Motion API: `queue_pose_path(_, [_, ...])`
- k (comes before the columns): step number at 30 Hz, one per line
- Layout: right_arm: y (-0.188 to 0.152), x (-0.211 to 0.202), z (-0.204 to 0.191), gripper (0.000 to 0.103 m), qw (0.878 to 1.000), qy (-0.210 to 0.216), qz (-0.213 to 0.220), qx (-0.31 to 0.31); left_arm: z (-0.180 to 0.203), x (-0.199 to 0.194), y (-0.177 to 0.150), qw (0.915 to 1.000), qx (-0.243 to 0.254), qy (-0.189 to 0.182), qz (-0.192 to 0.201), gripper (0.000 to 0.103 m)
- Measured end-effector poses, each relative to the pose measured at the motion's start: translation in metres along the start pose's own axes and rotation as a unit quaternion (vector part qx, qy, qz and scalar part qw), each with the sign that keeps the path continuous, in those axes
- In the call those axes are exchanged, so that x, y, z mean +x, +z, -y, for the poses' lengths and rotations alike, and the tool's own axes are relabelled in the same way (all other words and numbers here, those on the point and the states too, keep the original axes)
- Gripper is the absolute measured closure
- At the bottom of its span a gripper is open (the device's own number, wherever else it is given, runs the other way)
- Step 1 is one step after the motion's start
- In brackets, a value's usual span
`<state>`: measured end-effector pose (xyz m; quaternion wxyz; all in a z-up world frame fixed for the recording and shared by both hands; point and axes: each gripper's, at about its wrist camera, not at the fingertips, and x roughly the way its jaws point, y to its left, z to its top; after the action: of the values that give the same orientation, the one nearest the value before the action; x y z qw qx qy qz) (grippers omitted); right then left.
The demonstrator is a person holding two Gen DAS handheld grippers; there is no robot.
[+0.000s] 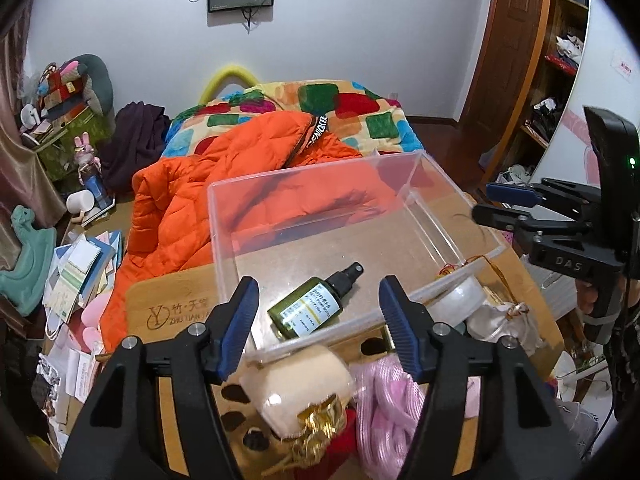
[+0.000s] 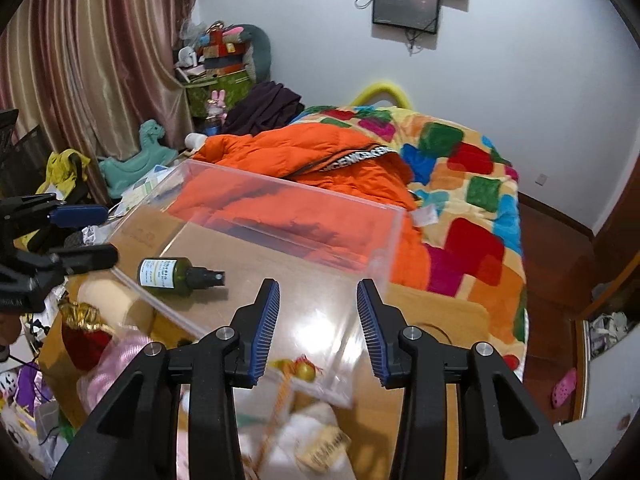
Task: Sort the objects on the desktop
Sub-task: 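Open left gripper dropping bottle into box while right gripper releases gourd, then grasp red velvet pouch with left gripper while right gripper grasps white cloth bag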
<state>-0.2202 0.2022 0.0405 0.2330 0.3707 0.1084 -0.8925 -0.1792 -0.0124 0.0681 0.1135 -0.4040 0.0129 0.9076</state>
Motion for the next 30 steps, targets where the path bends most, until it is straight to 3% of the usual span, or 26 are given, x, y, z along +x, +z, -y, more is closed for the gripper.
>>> queue_pose_path(8, [-0.033,-0.039,0.012,0.065,1.000,-0.004,0.020,0.015,-0.002,-0.022,-0.021,0.9999,-0.007,0.006,0.010,0.039])
queue_pose_path(12, [-0.053,-0.060,0.011,0.048,0.999,-0.001,0.036,0.017,-0.003,-0.034,-0.034,0.9998,-0.009,0.008,0.016,0.035])
queue_pose_path(30, [-0.139,-0.077,0.002,0.046,0.999,-0.016,0.026,0.013,-0.005,-0.029,-0.109,0.9989,-0.044,0.014,-0.009,0.033])
